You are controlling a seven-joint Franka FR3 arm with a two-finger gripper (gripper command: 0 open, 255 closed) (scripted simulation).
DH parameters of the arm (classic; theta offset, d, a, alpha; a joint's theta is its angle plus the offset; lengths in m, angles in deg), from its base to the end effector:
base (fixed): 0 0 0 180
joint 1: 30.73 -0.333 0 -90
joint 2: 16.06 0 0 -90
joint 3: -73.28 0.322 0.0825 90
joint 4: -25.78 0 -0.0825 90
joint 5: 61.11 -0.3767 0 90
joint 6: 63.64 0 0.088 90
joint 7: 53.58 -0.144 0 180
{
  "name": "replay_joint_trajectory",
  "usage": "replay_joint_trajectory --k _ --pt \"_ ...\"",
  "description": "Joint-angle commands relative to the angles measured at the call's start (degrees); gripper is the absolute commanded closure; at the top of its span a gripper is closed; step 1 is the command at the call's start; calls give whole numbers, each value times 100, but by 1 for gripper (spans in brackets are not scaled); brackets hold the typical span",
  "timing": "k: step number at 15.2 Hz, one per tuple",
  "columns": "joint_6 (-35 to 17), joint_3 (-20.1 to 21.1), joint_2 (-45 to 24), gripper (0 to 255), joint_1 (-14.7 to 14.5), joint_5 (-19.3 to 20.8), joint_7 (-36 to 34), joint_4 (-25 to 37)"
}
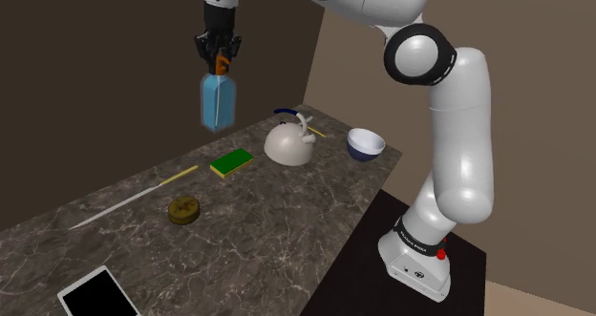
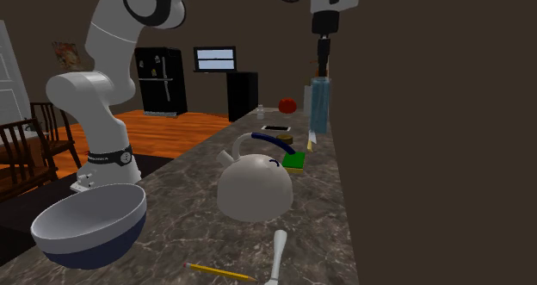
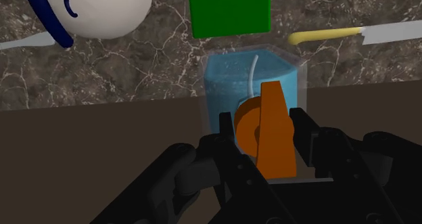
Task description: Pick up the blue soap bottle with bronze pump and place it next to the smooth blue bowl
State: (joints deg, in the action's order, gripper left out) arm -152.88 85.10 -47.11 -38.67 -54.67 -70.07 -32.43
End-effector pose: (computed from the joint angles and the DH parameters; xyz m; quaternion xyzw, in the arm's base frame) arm 0.6751 0.1832 0.5144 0.9999 0.0129 0.0052 0.0018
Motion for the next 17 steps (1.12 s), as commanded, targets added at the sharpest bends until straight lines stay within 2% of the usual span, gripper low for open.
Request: replay_joint_trajectory --k 1,7,9,11,17 --pt "225 -4 -82 255 -25 13 13 307" --pt "938 -29 -497 255 -159 80 41 1440" --pt "472 9 348 255 131 -57 136 129" --pt "208 8 968 255 353 -178 273 -747" --pt "-155 -141 2405 255 833 -488 802 -2514"
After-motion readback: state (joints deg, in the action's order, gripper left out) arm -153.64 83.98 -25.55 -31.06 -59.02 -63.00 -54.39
